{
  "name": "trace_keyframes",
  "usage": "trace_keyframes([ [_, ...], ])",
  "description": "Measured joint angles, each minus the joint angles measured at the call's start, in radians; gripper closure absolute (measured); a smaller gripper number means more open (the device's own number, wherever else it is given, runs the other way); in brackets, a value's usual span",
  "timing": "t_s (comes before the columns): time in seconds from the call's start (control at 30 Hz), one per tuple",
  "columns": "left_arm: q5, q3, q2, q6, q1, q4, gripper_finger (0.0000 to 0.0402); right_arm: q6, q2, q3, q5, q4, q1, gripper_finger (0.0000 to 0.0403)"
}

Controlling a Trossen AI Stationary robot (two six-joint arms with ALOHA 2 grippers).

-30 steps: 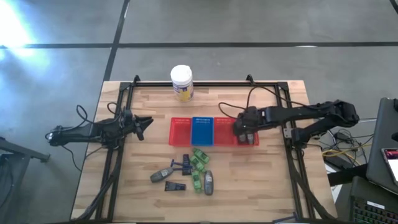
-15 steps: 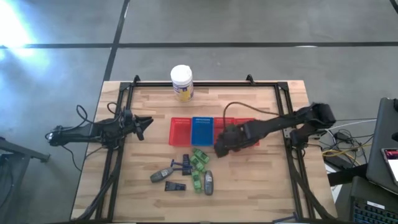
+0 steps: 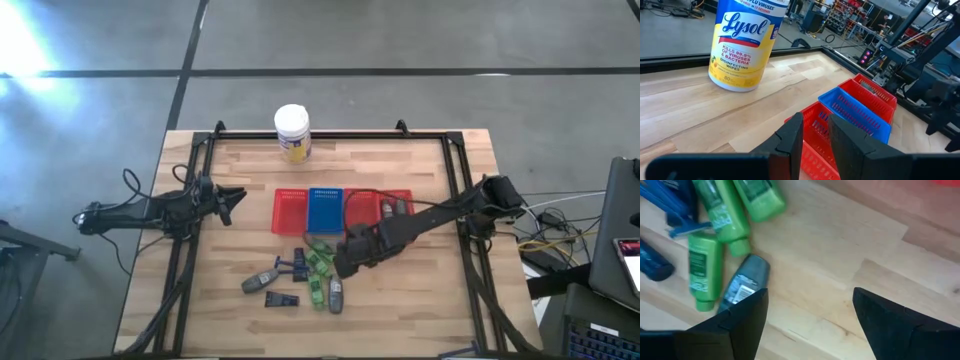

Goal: Pick & Place Travel size toiletries
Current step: Put the deodorant into the right red bin

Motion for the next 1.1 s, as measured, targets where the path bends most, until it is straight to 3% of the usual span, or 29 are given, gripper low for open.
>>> trace_keyframes([
  [0.27,0.0,0.0,0.002,0.0,0.0,0.0,0.0305,0.018,0.028,0.002,-0.039,0.181,0.052,0.0094],
  [0.43,0.0,0.0,0.006,0.0,0.0,0.0,0.0305,0.147,0.057,0.002,-0.013,0.293,0.119,0.0084],
  [0.6,0.0,0.0,0.011,0.0,0.0,0.0,0.0305,0.28,0.101,0.014,0.042,0.29,0.16,0.0072],
  [0.87,0.004,0.0,0.026,0.0,0.0,0.001,0.0305,0.311,0.261,0.141,0.044,0.277,0.162,0.0056],
  [1.1,0.005,0.0,0.033,0.0,0.0,0.004,0.0305,0.32,0.358,0.279,0.044,0.03,0.157,0.0063],
])
